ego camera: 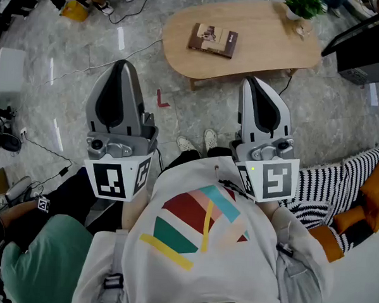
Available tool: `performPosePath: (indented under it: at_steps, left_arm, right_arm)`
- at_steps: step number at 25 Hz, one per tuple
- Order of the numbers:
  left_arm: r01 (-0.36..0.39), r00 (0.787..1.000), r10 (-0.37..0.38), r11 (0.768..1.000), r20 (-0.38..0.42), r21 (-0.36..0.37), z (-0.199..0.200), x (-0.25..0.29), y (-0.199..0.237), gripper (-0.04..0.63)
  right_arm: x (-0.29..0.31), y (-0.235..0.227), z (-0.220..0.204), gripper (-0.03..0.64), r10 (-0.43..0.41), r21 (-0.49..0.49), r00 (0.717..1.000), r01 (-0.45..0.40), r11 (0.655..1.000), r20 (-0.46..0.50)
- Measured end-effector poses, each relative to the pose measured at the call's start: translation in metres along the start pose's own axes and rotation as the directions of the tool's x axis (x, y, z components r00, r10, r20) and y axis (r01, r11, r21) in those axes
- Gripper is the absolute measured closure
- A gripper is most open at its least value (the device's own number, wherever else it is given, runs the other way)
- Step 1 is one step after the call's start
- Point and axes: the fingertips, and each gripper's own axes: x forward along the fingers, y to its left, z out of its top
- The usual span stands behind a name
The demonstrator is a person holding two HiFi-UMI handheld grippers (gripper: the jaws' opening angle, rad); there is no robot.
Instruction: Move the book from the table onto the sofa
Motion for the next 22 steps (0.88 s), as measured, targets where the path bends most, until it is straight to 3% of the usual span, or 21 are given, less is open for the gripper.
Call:
performPosePath:
  at_steps: [4, 9, 11, 14, 18, 20, 22]
  left_arm:
    - [0.007, 1.000, -0.007, 1.000, -0.005, 0.029, 0.000, 0.010, -0.006, 0.587]
    - [0.014, 1.000, -0.015, 0.998, 0.016, 0.058, 0.001, 0.018, -0.020, 0.588]
    - [0.019, 1.000, -0.021, 0.998, 0.023, 0.055, 0.002, 0.021, -0.023, 0.587]
    - [0.021, 0.999, -0.022, 0.999, 0.038, 0.038, 0.002, 0.026, -0.023, 0.587]
    - [-0.006, 0.997, 0.008, 1.000, 0.078, -0.014, -0.004, 0.032, -0.008, 0.588]
    - [-0.009, 0.995, 0.013, 0.999, 0.096, -0.045, -0.013, 0.042, 0.001, 0.588]
    - [-0.023, 0.994, 0.030, 0.997, 0.101, -0.068, -0.025, 0.057, 0.014, 0.588]
  right_arm:
    - [0.000, -0.012, 0.000, 0.606, -0.006, -0.003, 1.000, 0.006, 1.000, -0.007]
    - [0.001, -0.016, -0.004, 0.606, -0.014, -0.155, 1.000, 0.012, 0.988, -0.015]
    - [0.001, -0.015, -0.003, 0.606, 0.001, -0.136, 1.000, -0.002, 0.991, -0.008]
    - [0.002, -0.014, -0.001, 0.606, 0.075, -0.031, 0.997, -0.075, 0.997, 0.006]
    - [0.010, -0.004, -0.001, 0.606, 0.208, 0.145, 0.977, -0.214, 0.966, 0.056]
    - [0.017, -0.008, -0.004, 0.605, 0.212, 0.279, 0.973, -0.228, 0.933, 0.087]
    - [0.029, -0.015, -0.009, 0.606, 0.230, 0.439, 0.965, -0.263, 0.859, 0.129]
